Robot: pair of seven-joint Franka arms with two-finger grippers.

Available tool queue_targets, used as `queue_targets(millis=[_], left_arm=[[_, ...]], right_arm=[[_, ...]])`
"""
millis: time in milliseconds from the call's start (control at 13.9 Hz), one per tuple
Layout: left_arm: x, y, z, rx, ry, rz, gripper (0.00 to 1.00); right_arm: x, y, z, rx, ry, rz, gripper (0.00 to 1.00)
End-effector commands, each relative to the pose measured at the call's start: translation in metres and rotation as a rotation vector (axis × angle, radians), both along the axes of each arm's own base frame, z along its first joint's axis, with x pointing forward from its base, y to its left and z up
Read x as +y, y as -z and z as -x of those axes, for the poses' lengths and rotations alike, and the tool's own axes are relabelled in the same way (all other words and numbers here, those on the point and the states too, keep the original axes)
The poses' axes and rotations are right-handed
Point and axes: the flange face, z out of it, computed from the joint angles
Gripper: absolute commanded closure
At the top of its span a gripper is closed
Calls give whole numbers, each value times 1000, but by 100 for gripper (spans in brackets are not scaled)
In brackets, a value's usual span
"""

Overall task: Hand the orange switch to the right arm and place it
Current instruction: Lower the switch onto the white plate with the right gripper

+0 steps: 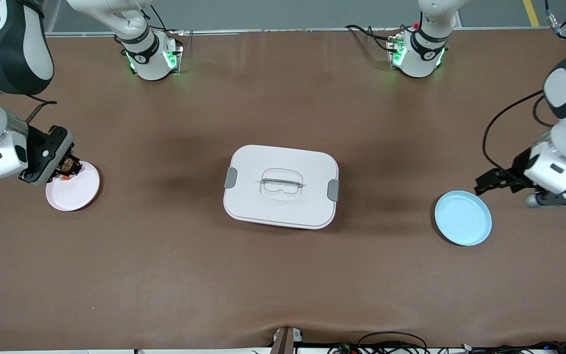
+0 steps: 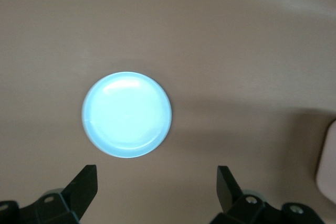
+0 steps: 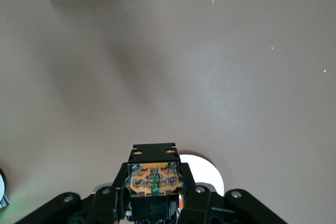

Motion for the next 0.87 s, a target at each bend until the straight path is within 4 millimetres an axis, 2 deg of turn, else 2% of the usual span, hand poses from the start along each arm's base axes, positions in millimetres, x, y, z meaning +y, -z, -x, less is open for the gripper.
queue_targets(millis=[0, 72, 216, 433, 649, 794], left_arm=[[2, -37, 21, -26, -20, -12, 0], [8, -47, 26, -24, -41, -4, 0], [4, -63, 31, -46, -51, -11, 0], [0, -80, 36, -76, -48, -28, 0], [-2, -101, 38, -77, -40, -33, 0], [-11, -107, 36, -77, -20, -25, 0]], right_arm=[[-8, 0, 23, -24, -27, 42, 100], [-8, 8, 30, -23, -35, 54, 100], [-14, 20, 37, -23, -53, 52, 100], [-45, 43, 41, -39, -82, 48, 100], [-77, 77, 49, -71, -122, 48, 100], [-90, 86, 50, -94, -152, 51, 100]])
